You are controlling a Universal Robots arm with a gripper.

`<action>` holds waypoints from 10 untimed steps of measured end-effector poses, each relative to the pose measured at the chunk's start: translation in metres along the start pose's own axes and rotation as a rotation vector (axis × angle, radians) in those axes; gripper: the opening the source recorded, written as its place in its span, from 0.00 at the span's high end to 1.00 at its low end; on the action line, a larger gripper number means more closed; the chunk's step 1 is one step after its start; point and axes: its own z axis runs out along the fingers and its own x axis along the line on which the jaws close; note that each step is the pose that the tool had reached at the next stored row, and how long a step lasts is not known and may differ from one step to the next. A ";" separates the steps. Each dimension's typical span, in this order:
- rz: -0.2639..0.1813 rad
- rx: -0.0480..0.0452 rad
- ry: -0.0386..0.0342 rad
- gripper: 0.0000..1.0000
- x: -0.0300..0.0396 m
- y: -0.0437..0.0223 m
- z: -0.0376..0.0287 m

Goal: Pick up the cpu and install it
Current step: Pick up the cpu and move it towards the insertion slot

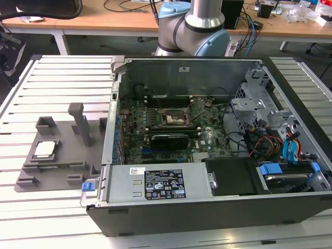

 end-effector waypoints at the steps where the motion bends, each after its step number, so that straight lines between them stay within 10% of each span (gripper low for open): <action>1: 0.000 0.0000 0.0000 0.89 0.0001 0.0000 0.0000; 10: 0.000 0.0005 0.0000 0.45 0.0009 -0.0001 0.0000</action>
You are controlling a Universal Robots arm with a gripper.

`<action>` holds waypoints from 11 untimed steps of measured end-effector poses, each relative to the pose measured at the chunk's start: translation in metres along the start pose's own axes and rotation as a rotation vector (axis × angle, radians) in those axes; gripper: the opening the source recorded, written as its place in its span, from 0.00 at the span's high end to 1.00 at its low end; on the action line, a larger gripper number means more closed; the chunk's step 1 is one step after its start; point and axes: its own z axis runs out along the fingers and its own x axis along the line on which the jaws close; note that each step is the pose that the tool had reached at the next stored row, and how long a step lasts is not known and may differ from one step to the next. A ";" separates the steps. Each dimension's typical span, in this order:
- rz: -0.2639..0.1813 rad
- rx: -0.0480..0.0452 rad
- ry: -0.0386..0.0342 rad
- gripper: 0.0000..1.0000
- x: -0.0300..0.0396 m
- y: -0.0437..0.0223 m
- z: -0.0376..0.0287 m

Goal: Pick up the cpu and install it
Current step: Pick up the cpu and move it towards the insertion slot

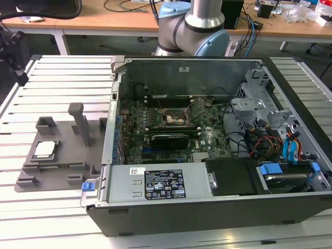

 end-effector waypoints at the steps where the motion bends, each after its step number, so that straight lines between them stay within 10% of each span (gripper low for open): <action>1: 0.000 0.0037 -0.0004 0.45 0.0001 0.0000 0.0006; 11: 0.000 0.0129 -0.0010 0.45 0.0002 -0.0005 0.0104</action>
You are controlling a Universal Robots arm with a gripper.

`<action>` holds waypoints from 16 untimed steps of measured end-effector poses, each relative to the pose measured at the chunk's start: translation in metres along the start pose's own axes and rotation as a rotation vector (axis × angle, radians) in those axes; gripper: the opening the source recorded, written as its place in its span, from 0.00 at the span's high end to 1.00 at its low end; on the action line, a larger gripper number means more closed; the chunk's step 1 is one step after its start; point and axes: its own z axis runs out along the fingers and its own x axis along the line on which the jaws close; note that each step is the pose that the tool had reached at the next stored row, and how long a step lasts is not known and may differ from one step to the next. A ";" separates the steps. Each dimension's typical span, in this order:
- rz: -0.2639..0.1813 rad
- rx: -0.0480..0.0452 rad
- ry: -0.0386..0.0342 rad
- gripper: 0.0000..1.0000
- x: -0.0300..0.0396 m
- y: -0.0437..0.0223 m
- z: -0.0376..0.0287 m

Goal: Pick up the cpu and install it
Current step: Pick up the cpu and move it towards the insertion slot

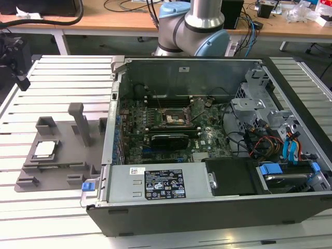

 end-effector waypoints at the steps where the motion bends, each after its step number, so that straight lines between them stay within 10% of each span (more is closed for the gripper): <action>1: 0.000 0.0000 0.0000 0.45 0.0000 0.0000 0.0008; 16: 0.000 0.0000 0.0000 0.45 0.0003 -0.0003 0.0114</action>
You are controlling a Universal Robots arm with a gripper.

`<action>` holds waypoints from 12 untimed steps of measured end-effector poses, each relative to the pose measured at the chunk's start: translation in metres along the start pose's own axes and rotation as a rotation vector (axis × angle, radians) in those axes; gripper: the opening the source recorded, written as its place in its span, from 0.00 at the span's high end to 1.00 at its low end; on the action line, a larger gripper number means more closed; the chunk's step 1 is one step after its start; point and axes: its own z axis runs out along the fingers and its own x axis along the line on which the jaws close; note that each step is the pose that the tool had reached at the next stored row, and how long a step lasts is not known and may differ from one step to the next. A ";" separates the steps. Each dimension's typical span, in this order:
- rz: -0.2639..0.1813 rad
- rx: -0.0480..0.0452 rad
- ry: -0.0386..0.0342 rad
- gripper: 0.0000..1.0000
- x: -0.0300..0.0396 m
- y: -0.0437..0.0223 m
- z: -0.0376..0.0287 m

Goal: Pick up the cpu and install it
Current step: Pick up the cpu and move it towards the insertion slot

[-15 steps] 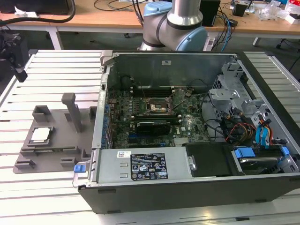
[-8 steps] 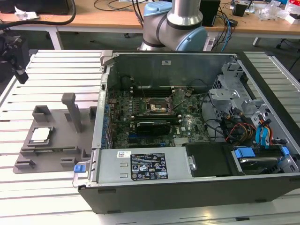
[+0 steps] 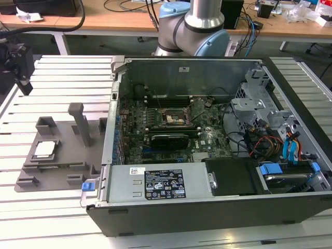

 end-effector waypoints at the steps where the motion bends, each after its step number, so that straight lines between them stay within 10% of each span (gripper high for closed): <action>1: 0.000 0.0000 0.0000 0.45 0.0000 0.0000 0.0005; 12: 0.000 0.0000 0.0000 0.45 0.0003 -0.0004 0.0109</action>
